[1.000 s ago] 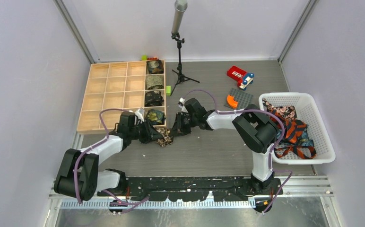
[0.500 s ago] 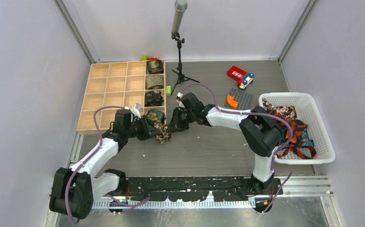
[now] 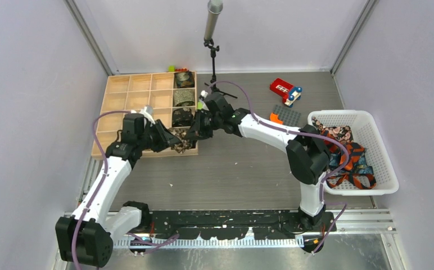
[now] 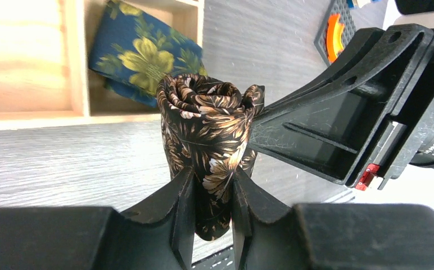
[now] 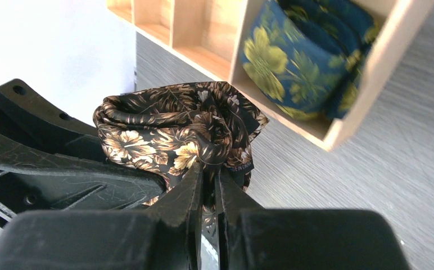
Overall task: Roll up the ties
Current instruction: Place the tie in the storage box.
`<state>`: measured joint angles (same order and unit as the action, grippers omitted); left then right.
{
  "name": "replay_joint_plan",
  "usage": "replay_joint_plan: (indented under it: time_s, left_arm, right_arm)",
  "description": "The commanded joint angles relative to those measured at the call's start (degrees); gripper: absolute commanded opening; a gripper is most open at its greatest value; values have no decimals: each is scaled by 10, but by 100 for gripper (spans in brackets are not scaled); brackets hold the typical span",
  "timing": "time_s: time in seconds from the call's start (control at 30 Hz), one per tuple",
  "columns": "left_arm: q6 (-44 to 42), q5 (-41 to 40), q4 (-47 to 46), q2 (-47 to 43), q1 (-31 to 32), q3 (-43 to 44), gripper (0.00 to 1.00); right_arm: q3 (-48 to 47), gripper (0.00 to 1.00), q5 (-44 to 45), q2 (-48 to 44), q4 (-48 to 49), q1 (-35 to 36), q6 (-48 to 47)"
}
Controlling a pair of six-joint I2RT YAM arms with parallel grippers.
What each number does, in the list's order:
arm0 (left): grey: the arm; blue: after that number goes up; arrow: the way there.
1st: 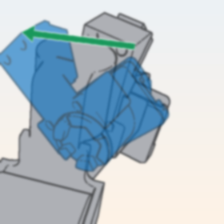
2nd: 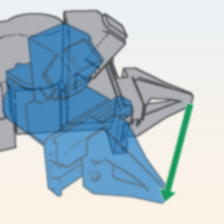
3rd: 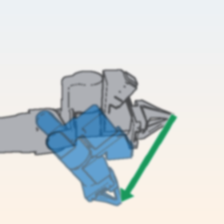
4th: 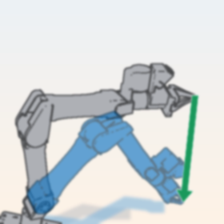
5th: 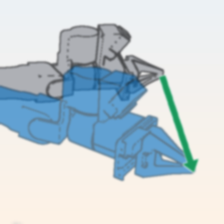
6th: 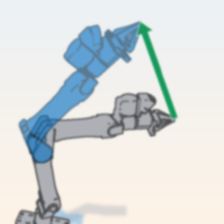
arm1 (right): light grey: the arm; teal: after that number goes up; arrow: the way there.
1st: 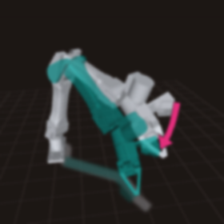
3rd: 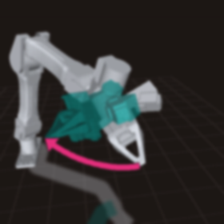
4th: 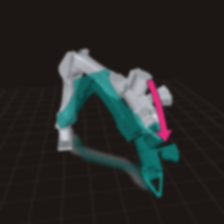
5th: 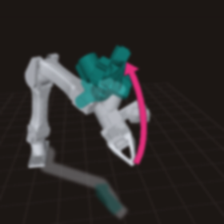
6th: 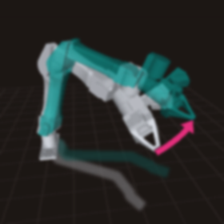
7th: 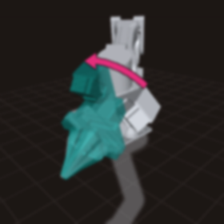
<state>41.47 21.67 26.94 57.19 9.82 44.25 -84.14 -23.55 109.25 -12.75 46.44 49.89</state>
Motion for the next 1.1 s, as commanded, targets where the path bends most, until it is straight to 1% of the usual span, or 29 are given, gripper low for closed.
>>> replay_joint_plan:
  time_s: [0.0,0.17,0.3,0.43,0.53,0.7,0.8,0.87,0.9,0.97,1.0,1.03,1.07]
  left_arm:
    - [-38,0,61,10,-36,41,28]
    - [-74,15,68,48,-86,73,28]
    - [-95,23,57,88,-131,82,28]
    - [-117,14,52,120,-159,87,28]
    - [-134,-2,52,144,-168,88,28]
    - [-143,-8,38,191,-175,75,28]
    - [-135,-16,35,218,-175,76,31]
    - [-139,-26,42,236,-175,80,35]
    - [-141,-34,50,243,-175,82,40]
    - [-145,-50,68,248,-176,88,55]
    - [-144,-65,76,245,-176,90,66]
    - [-145,-77,83,236,-176,92,73]
    - [-145,-89,91,225,-176,93,77]
  right_arm:
    - [-93,0,-31,37,33,18,34]
    - [-196,0,-36,106,30,23,52]
    - [-273,0,-37,173,29,27,67]
    - [-337,0,-30,226,11,33,68]
    - [-357,0,-17,249,1,38,65]
    - [-357,0,15,270,-8,50,58]
    - [-356,0,42,279,-22,58,53]
    - [-344,0,58,278,-23,60,51]
    - [-338,0,63,277,-25,61,51]
    - [-325,0,71,273,-27,63,49]
    - [-319,0,73,272,-29,64,48]
    - [-316,0,77,270,-32,64,45]
    - [-314,0,83,268,-39,64,42]
